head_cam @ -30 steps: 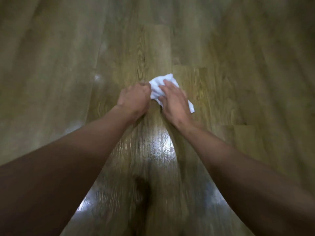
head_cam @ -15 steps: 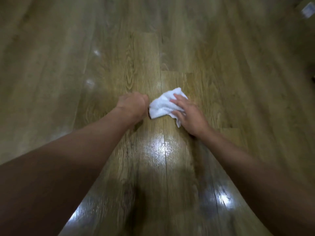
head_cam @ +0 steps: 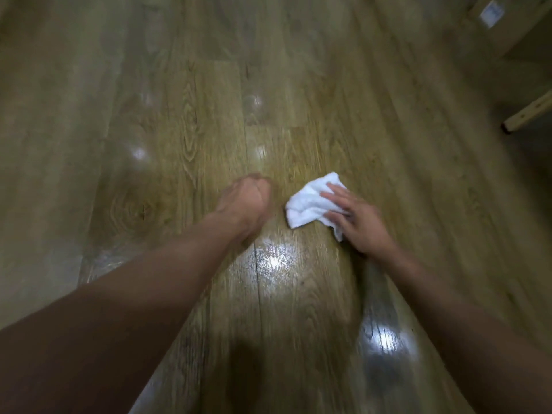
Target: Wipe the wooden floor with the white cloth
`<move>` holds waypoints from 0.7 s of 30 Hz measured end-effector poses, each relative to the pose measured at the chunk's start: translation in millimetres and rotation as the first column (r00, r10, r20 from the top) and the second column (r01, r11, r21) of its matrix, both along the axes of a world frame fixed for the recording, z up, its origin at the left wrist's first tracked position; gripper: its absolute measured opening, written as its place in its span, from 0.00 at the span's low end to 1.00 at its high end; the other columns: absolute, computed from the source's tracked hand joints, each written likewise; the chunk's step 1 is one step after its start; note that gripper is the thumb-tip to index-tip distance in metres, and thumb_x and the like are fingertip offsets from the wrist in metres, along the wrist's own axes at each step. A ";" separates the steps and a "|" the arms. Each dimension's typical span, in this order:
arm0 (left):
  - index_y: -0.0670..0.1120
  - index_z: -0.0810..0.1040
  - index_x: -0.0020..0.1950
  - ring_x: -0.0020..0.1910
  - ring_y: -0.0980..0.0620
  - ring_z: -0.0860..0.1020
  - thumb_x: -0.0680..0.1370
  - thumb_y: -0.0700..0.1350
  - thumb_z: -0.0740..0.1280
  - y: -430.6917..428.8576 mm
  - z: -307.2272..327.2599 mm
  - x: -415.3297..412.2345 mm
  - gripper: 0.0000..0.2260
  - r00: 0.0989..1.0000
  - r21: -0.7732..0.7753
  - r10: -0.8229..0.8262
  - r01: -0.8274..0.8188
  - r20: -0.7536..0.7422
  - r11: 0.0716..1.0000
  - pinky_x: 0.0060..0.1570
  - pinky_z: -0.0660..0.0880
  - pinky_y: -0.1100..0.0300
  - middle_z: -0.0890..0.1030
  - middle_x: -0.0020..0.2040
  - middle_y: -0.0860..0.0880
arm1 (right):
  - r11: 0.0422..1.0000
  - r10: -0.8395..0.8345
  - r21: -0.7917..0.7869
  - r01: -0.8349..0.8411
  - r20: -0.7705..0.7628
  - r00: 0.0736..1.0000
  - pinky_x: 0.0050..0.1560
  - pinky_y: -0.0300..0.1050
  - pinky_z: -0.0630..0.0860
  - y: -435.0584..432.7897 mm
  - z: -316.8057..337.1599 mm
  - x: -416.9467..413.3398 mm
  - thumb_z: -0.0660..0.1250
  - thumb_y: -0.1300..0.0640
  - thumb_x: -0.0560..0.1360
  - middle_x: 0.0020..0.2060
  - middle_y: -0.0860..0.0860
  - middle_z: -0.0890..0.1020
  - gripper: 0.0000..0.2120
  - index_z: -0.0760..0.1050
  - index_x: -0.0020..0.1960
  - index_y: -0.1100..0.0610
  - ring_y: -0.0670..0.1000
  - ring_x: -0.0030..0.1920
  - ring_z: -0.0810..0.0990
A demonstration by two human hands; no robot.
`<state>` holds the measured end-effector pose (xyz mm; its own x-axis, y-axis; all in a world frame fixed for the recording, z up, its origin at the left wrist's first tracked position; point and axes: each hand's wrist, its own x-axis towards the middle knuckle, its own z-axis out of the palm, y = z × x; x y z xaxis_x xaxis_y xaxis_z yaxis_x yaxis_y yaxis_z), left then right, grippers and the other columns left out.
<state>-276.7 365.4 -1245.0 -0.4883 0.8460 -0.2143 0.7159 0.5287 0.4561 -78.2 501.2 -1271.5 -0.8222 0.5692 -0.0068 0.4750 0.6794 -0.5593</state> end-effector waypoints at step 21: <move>0.49 0.50 0.77 0.73 0.26 0.50 0.80 0.49 0.52 50.4 -1.7 73.2 0.25 0.941 -0.483 -0.317 0.226 -0.114 0.846 0.69 0.55 0.34 0.47 0.77 0.33 | 0.951 -0.267 0.187 0.247 0.092 0.959 0.71 0.48 0.59 72.9 -9.6 -21.7 0.62 0.57 0.78 0.71 0.60 0.67 0.21 0.67 0.69 0.63 0.58 0.72 0.64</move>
